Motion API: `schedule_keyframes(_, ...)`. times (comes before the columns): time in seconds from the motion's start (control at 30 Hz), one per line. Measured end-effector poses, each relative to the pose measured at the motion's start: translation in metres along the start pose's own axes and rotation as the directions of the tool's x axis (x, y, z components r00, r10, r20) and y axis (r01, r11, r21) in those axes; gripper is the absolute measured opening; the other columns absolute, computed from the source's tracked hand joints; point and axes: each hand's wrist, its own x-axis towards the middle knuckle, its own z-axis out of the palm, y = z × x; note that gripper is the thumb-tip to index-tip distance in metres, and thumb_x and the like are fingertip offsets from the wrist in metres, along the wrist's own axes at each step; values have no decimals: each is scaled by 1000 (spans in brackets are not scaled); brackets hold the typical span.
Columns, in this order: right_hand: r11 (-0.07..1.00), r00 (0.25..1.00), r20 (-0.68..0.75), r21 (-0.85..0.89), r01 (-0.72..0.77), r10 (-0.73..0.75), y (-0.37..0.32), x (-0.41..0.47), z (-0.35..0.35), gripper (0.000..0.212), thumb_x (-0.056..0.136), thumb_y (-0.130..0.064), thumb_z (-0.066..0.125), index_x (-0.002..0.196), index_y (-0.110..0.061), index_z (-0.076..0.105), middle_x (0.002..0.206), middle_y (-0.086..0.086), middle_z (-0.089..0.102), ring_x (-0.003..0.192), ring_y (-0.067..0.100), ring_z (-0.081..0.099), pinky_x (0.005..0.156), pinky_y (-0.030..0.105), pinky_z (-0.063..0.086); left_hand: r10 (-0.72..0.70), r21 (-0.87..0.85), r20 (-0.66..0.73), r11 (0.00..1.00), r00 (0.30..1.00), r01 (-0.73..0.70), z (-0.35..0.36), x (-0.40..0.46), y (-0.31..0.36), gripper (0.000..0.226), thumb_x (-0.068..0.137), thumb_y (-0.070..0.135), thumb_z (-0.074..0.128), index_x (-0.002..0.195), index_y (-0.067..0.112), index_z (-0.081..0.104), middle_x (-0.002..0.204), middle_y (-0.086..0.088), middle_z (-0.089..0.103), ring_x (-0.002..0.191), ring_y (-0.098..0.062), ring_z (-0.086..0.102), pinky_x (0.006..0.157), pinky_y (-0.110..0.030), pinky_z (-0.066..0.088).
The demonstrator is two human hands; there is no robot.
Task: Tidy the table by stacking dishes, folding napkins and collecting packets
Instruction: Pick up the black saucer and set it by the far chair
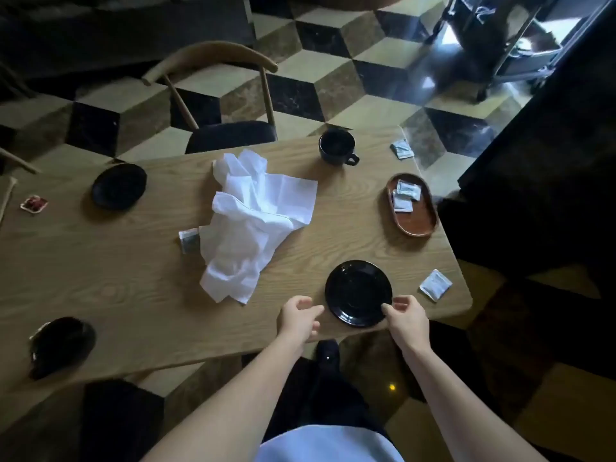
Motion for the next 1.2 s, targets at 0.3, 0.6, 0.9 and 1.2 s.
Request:
schedule_keyframes(0.3, 992, 989, 91, -57, -110, 115, 2, 44, 0, 43, 88, -24, 66, 127, -8, 59, 117, 9, 68, 107, 24, 62, 86, 33, 46, -44, 105, -124, 993, 991, 57, 38, 15, 18, 31, 89, 10, 58, 116, 25, 62, 89, -8, 70, 65, -18, 61, 61, -32, 57)
schedule_keyframes(0.6, 994, 983, 146, -8, -109, 109, 4, 54, 1, 18, 92, -13, 58, 100, -22, 71, 91, -7, 69, 93, 14, 60, 78, 27, 40, -35, 141, -93, 989, 995, 48, 53, 21, 15, 44, 87, -4, 57, 120, 24, 63, 95, -2, 67, 78, -14, 63, 61, -28, 59)
schedule_keyframes(0.9, 1000, 980, 200, 30, 0, -6, -19, 24, 33, 24, 92, -12, 57, 107, -22, 74, 90, -11, 70, 94, 15, 67, 81, 31, 52, -48, 55, -190, 997, 981, 60, 9, 2, 15, 50, 79, -7, 58, 109, 33, 61, 94, 9, 63, 72, -13, 64, 50, -21, 54)
schedule_keyframes(1.2, 996, 900, 436, -73, 51, -14, -44, -28, 121, 21, 92, -8, 60, 103, -18, 75, 96, 2, 77, 93, 20, 71, 87, 42, 58, -84, -61, -314, 996, 946, 68, -107, -3, -20, 33, 81, 1, 58, 102, 26, 66, 95, 5, 65, 76, -17, 66, 51, -24, 53)
